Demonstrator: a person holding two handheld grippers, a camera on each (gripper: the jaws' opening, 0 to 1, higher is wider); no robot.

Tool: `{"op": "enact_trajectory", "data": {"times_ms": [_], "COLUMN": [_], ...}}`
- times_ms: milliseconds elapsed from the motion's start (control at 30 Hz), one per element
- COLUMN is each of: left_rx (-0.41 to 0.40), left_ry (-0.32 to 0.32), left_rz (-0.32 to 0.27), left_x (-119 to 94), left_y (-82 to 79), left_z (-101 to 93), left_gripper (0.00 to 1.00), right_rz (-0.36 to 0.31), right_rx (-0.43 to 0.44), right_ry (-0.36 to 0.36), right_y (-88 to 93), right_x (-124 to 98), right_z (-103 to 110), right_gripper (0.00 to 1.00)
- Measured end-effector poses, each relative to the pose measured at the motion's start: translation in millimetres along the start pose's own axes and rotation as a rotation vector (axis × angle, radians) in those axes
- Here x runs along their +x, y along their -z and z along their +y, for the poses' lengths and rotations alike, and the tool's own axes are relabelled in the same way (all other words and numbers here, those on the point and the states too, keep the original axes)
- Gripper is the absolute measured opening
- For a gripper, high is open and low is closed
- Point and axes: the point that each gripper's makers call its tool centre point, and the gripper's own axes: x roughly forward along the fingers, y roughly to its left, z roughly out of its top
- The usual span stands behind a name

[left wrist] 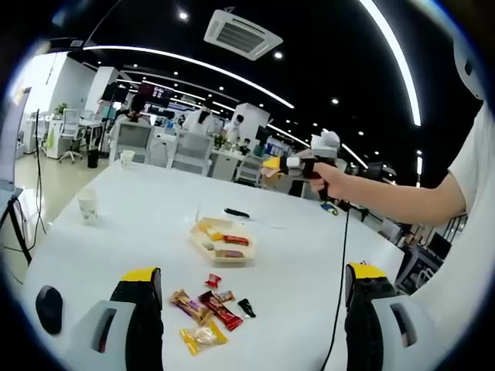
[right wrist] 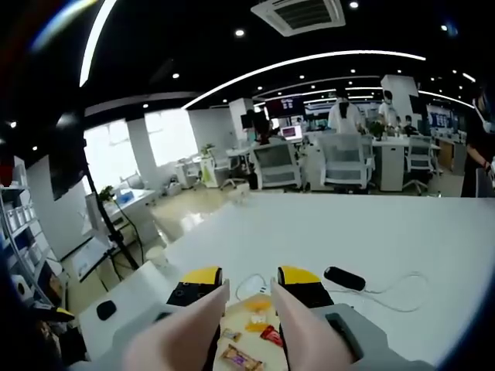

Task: Place the target food into the container with the food tongs after gripping and lifting it, then release it inside without dropping or visibly crushing the food.

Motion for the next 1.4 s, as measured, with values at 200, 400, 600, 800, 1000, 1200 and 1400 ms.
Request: {"op": "enact_trajectory", "data": {"times_ms": [200, 400, 600, 800, 1000, 1200, 1400], "left_rx": [0.004, 0.015, 0.044, 0.006, -0.011, -0.009, -0.001], "left_ry": [0.031, 0.058, 0.080, 0.105, 0.151, 0.177, 0.184], "left_rz": [0.029, 0.023, 0.031, -0.003, 0.036, 0.039, 0.039], "left_x": [8, 18, 29, 36, 46, 50, 50], "left_y": [4.6, -6.7, -12.6, -14.3, 2.7, 2.7, 1.2], "left_z": [-8.8, -10.0, -7.8, -13.6, -24.4, -31.2, -31.6], "left_gripper": [0.99, 0.99, 0.99, 0.99, 0.99, 0.99, 0.99], "right_rz": [0.003, 0.024, 0.001, -0.009, 0.006, 0.012, 0.027], "right_rx": [0.033, 0.036, 0.100, 0.139, 0.120, 0.143, 0.165], "right_ry": [-0.014, -0.016, -0.002, 0.023, 0.042, 0.065, 0.077], "right_y": [14.5, 34.2, 37.2, 44.7, 58.0, 74.6, 84.9], "right_x": [-15, -17, -28, -38, -50, -57, -59], "right_z": [23, 30, 32, 24, 20, 15, 11], "right_gripper": [0.28, 0.28, 0.29, 0.28, 0.29, 0.28, 0.28]}}
